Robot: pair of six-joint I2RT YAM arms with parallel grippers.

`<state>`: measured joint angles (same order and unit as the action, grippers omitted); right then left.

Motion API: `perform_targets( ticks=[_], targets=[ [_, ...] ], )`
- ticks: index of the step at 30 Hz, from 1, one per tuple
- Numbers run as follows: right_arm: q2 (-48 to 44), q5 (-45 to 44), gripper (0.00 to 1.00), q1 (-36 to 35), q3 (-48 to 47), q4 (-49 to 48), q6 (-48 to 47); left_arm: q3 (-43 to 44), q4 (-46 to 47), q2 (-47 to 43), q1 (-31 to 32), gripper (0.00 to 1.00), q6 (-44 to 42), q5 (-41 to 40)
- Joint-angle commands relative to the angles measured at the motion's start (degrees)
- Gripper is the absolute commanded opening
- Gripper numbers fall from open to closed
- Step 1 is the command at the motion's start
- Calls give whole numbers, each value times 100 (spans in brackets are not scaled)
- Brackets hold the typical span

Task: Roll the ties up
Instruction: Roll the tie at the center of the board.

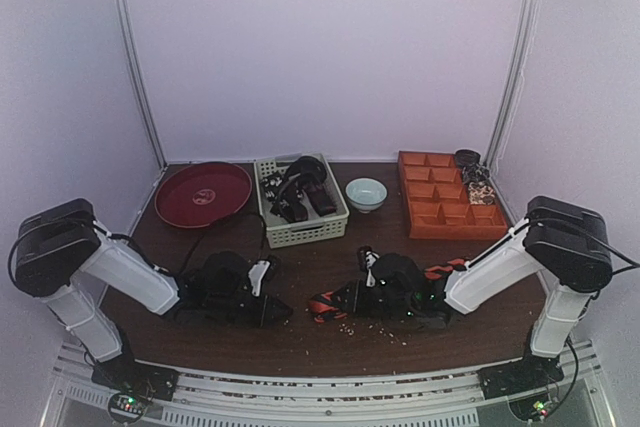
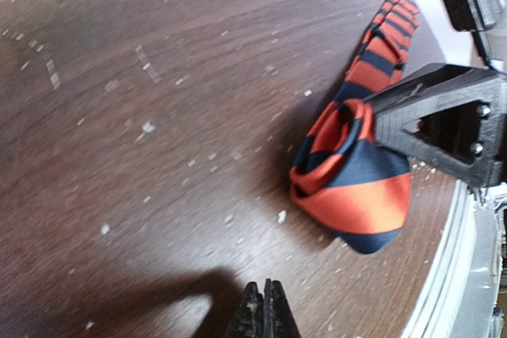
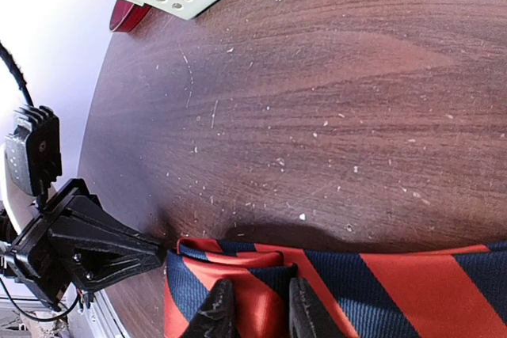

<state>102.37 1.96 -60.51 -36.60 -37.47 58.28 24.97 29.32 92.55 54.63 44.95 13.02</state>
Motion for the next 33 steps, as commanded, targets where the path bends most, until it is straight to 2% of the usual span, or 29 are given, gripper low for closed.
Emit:
perform_targets(
  ticks=[1, 14, 20, 33],
  targets=[
    [12, -52, 26, -18, 27, 176, -164, 113, 842, 284, 77, 0, 111, 345],
    [-106, -117, 27, -5, 40, 527, -659, 509, 1039, 865, 338, 0, 174, 391],
    [-262, -269, 27, 28, 165, 530, -859, 964, 357, 890, 349, 0, -286, 67],
    [-357, -404, 25, 44, 277, 655, -1058, 1324, 524, 879, 356, 0, -603, 419]
  ],
)
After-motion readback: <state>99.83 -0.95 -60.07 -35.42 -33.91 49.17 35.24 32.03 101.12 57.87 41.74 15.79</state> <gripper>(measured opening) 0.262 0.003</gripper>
